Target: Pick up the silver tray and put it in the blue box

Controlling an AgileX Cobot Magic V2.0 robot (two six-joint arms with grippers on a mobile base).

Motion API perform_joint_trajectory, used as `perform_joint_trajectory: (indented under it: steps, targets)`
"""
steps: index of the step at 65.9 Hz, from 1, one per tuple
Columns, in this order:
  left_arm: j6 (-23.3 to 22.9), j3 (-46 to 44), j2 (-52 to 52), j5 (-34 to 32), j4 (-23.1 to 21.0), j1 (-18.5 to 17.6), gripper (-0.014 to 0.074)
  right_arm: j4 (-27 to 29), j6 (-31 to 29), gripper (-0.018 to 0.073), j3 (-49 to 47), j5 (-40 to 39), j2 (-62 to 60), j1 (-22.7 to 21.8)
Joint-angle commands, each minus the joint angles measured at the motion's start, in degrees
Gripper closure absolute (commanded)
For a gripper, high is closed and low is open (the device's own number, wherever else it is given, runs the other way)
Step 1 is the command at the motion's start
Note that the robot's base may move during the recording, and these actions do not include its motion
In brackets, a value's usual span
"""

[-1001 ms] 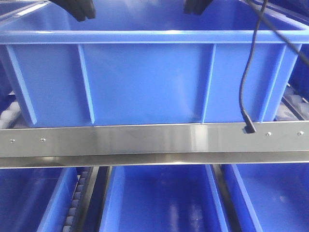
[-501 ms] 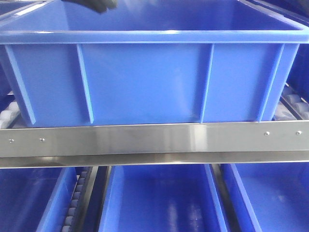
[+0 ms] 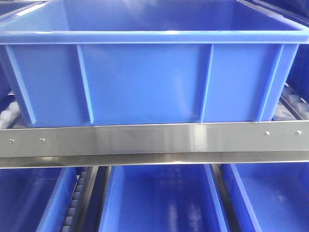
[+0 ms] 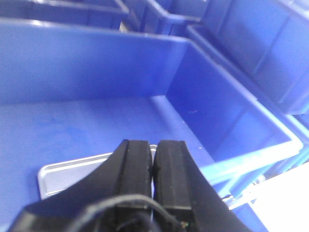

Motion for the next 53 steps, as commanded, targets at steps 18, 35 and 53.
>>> perform_joint_trajectory:
  steps: [18,35,53]
  targets:
    - [-0.02,3.55,-14.21,-5.37,0.41,-0.33,0.0596,4.14,0.06,0.0508,-1.31,3.08,-9.51,-0.08]
    - [-0.02,9.14,-19.61,-5.57,4.78,-0.33,0.0596,5.26,0.79,0.0508,-0.69,1.33,-11.85,-0.13]
    - [-0.02,17.73,-31.85,-4.18,4.20,-0.33,0.0596,0.35,0.68,0.0508,11.41,-12.87,-26.01,-0.13]
